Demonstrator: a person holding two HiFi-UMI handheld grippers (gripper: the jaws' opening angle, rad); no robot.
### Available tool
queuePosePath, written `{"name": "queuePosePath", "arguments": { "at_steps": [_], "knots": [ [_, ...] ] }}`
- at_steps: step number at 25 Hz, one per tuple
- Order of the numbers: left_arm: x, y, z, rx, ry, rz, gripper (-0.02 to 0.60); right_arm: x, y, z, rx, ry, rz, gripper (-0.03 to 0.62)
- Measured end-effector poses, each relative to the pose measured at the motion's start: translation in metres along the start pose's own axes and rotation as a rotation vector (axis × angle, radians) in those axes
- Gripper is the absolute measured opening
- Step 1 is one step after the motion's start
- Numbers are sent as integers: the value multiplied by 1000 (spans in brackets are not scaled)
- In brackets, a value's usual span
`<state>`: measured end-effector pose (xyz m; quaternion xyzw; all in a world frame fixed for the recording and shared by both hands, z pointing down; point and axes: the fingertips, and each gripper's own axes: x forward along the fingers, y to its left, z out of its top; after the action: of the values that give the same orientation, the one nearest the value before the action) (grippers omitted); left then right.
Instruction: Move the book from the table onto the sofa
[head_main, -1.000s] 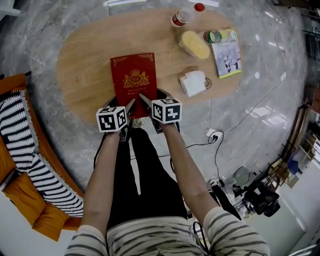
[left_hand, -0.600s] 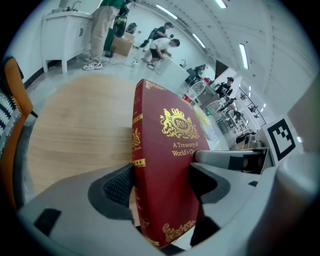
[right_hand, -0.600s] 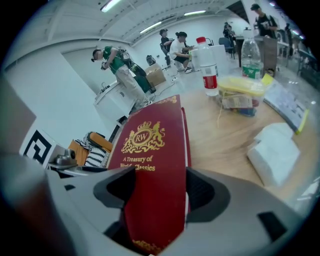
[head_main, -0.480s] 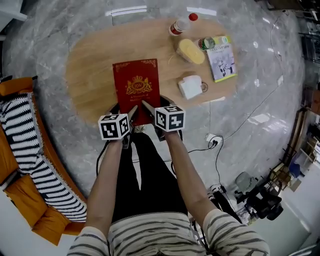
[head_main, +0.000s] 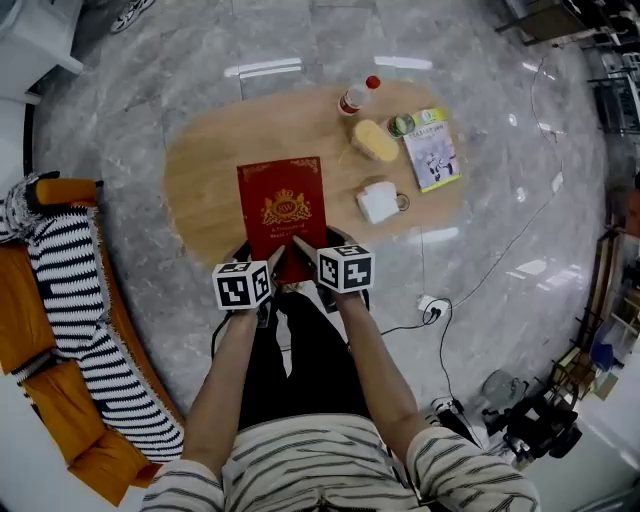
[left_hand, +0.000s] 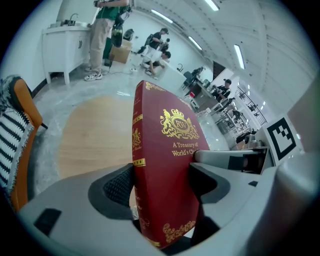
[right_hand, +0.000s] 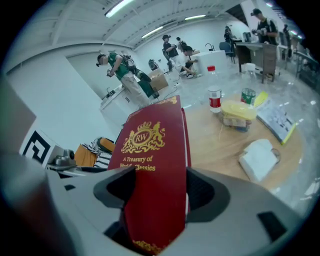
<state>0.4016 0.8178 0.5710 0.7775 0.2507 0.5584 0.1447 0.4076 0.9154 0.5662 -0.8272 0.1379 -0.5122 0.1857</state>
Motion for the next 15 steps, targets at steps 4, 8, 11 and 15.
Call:
{"name": "queuePosePath", "arguments": {
  "at_steps": [4, 8, 11, 15],
  "knots": [
    [-32, -16, 9, -4, -28, -8, 354, -30, 21, 14, -28, -8, -2, 324],
    [-62, -35, 30, 14, -82, -18, 354, -59, 39, 38, -69, -38, 5, 324],
    [-87, -49, 37, 25, -103, -26, 354, -84, 54, 48, -89, -65, -3, 322],
    [-118, -63, 48, 31, -113, -29, 354, -112, 75, 61, -97, -81, -5, 322]
  ]
}}
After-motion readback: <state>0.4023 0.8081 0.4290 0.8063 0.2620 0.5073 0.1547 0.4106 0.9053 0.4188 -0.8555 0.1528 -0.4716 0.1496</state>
